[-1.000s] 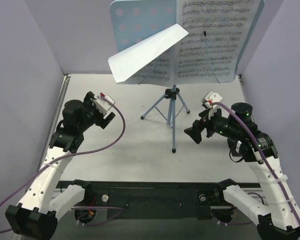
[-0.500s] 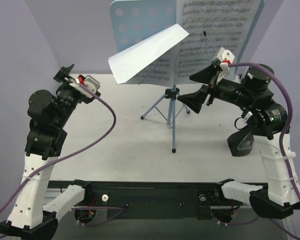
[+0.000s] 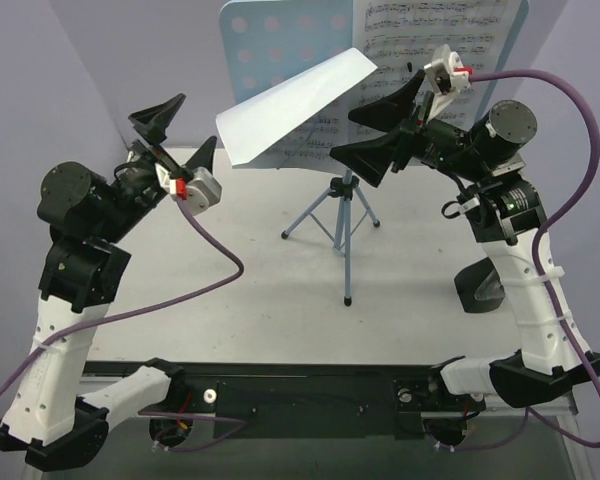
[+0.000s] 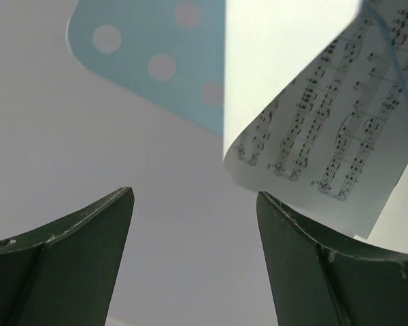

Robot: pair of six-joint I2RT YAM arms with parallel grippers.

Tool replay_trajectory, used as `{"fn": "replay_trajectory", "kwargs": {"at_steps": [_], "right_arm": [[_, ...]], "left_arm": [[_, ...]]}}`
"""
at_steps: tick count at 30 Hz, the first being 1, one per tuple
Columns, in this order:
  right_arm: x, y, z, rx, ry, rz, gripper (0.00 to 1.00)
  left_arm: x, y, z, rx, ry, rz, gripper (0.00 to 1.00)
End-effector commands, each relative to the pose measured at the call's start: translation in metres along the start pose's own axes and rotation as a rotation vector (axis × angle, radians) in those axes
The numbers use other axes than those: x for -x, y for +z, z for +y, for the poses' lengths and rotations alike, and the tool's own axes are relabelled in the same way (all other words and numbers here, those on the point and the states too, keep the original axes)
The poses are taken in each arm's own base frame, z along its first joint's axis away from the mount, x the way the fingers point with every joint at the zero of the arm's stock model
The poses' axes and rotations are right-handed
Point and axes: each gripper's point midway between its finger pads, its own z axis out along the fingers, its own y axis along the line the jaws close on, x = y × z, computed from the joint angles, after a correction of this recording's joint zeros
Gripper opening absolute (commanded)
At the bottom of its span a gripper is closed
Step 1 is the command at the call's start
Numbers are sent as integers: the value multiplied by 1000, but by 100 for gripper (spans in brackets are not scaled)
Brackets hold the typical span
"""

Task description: Pack up the instrument practice props

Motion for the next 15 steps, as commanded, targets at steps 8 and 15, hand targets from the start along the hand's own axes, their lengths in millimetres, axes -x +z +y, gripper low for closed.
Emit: {"fn": "replay_trajectory", "kwargs": {"at_steps": [8,15], "right_arm": [[8,23,18,46,65,-96,93],[1,31,3,-22,105,-98,93]], "left_arm": [[45,32,-14,19,117,-197,78],[58,36,-5,80,121,-242,68]]}}
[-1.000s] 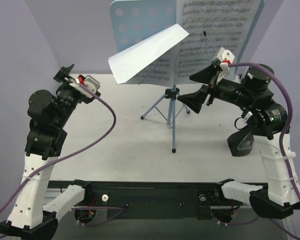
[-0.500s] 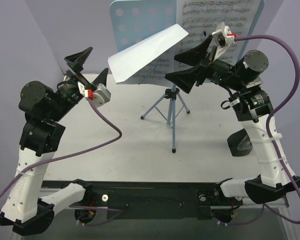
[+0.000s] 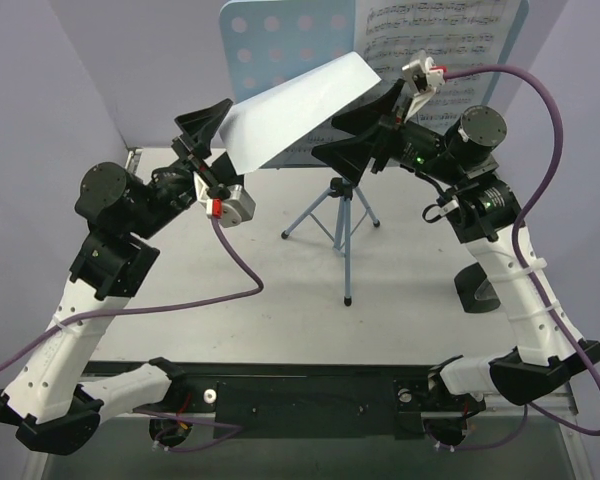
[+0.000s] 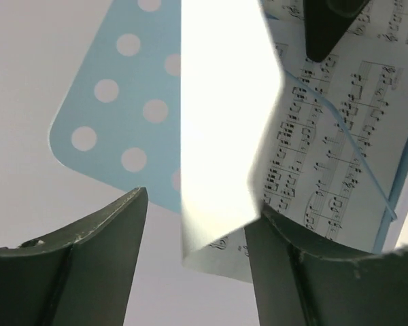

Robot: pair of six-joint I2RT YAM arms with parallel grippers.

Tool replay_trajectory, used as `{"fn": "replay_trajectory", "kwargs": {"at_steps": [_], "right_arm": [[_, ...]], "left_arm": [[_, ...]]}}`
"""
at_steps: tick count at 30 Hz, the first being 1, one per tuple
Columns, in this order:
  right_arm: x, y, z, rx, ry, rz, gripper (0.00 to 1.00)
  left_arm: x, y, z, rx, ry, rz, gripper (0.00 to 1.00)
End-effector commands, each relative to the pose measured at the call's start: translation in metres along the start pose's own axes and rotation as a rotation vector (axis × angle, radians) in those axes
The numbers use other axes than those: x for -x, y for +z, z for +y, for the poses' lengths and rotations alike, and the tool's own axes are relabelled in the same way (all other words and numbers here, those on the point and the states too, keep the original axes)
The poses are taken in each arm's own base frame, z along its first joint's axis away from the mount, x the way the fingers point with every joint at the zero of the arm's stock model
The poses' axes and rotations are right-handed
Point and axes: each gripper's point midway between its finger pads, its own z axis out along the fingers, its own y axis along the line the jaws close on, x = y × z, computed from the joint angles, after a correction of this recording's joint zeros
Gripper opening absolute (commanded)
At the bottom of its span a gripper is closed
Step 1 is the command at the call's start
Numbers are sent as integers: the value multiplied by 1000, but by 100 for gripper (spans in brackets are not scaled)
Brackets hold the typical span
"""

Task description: Pack up the instrument practice props

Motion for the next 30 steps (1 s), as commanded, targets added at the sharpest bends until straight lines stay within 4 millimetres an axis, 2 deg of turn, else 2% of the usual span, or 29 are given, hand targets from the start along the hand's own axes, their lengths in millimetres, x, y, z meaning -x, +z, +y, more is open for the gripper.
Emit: {"fn": "replay_trajectory", "kwargs": {"at_steps": [1,4,5,8,12,14,20,30], "right_arm": [[21,4,1,-13,-37,-84,93],[21,8,-1,-6,-46,-90,93],[21,9,-1,1,-54,-97,93],[20,13,0,31,-78,-96,93],[17,20,-7,17,-62,-93,93],[16,22,-10,16,-48,-95,93],[21,28,-7,41,-28,-124,93],[20,30,21,175,-73,-114,93]], "left_arm": [[16,-1,33,127,47,-45,66],[15,-1,34,136,44,-45,57],[15,-1,34,137,45,-45,51],[15,0,33,139,42,-50,39],[14,2,30,141,37,-54,10],[14,3,30,145,27,-56,1],[10,3,26,144,23,-49,0],[9,4,28,158,24,-45,0]]}}
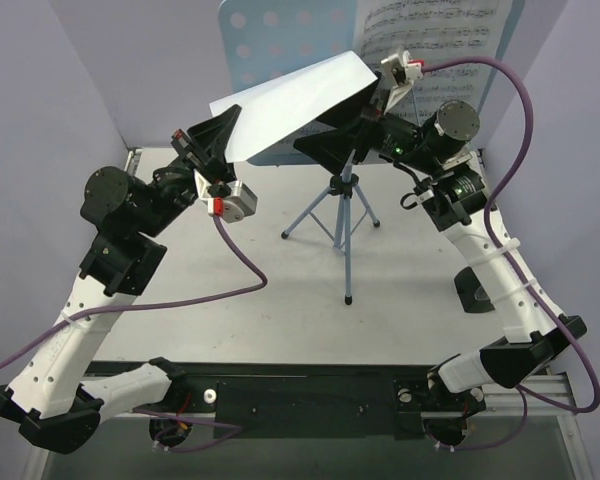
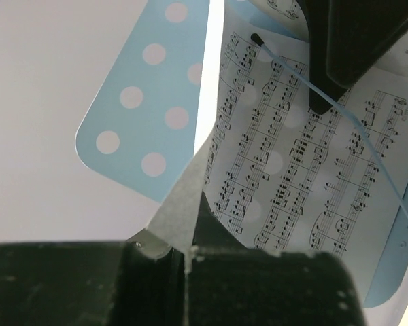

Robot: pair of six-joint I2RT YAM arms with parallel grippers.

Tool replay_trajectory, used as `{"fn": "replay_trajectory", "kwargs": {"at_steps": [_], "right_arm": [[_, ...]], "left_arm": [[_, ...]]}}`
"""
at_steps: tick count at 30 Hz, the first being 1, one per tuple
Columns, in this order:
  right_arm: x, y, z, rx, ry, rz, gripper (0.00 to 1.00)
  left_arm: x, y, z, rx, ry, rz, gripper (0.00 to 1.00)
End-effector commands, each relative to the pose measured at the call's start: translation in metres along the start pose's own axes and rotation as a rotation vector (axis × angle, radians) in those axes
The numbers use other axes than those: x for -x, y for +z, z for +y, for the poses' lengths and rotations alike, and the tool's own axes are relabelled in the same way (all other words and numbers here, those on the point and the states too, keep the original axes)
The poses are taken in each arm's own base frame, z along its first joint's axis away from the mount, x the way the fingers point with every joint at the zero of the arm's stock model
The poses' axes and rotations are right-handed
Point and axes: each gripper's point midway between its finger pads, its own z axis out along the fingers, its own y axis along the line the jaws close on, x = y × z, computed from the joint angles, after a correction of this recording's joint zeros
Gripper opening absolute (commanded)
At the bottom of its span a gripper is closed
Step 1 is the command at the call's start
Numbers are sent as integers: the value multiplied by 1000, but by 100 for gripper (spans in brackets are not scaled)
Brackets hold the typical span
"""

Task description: Pack up the instrument practice props

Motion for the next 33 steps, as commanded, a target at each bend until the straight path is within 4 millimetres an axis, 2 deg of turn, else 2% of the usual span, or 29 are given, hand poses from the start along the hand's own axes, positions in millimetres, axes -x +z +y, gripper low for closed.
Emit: {"fn": "replay_trajectory", "kwargs": {"at_steps": [1,8,13,17,25,33], "right_arm": [[19,1,33,135,-91,-48,93],[18,-9,55,218,-151,-37,93],[13,-11,55,214,-170,-18,93],[13,-13,53,198,-171,-23,93],[13,-14,52,183,-182,-27,93],[11,-15,47,160,-184,-23,93]], "left_arm": [[7,0,17,68,2,-18,0],[6,0,22,85,14,-10,0],[5,1,22,92,30,-9,0],[4,1,32,126,57,-2,0],[11,-5,78,242,89,6,0],[13,-25,134,369,69,36,0]]}}
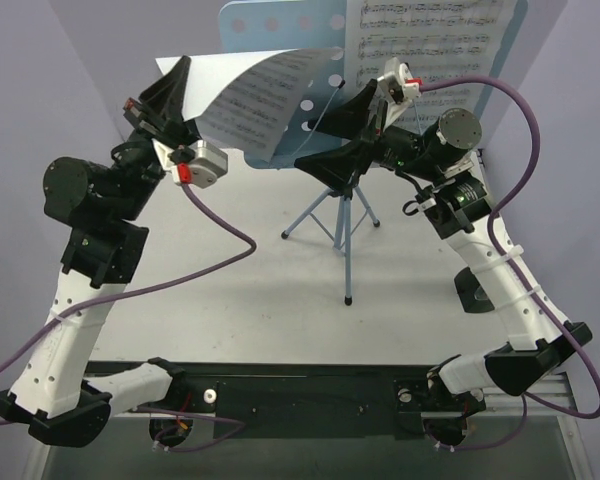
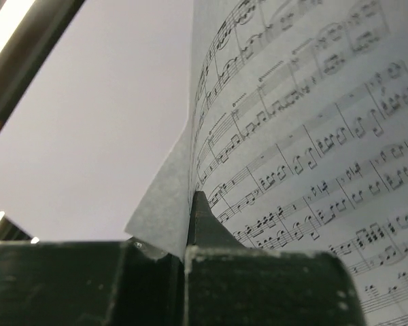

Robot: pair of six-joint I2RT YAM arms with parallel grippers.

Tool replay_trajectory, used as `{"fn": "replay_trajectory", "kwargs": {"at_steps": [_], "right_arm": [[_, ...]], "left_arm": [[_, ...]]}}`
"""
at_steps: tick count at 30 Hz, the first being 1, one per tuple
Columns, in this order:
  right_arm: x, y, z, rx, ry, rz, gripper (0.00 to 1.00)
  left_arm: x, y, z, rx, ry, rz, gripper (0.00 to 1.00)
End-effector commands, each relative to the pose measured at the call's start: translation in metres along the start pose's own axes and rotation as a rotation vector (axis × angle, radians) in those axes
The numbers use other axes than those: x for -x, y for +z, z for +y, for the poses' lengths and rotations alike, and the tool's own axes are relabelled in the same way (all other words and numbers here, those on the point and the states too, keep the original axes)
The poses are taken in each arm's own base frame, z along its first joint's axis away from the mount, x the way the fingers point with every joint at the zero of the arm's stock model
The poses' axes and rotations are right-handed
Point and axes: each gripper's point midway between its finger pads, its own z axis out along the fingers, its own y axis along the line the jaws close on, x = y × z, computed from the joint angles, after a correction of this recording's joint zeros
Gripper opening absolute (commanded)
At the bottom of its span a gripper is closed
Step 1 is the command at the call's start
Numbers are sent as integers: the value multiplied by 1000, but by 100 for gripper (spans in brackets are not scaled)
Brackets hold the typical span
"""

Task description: Pack up the instrument practice props

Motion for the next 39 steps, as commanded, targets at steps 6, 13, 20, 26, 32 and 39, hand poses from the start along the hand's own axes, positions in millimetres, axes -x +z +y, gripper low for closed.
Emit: {"fn": "replay_trajectory", "kwargs": {"at_steps": [6,13,20,26,32,39], "right_arm": [[21,-11,11,-26,-120,-35,93],[12,-20,-6,-147,-137,12,93],[4,-31,-2,-156,-156,48,94],[-4,-51,10,-156,-270,107,93],[-47,-88,19,-173,-378,220,93],[-94,-128,24,-245,-366,323,94]], "left_arm": [[4,-24,92,242,21,37,0],[1,-42,121,325,11,85,0],[-12,-57,148,423,9,163,0],[-51,-72,134,419,-43,320,0],[-88,-93,122,426,-133,502,0],[-147,-125,30,154,-205,744,0]]}}
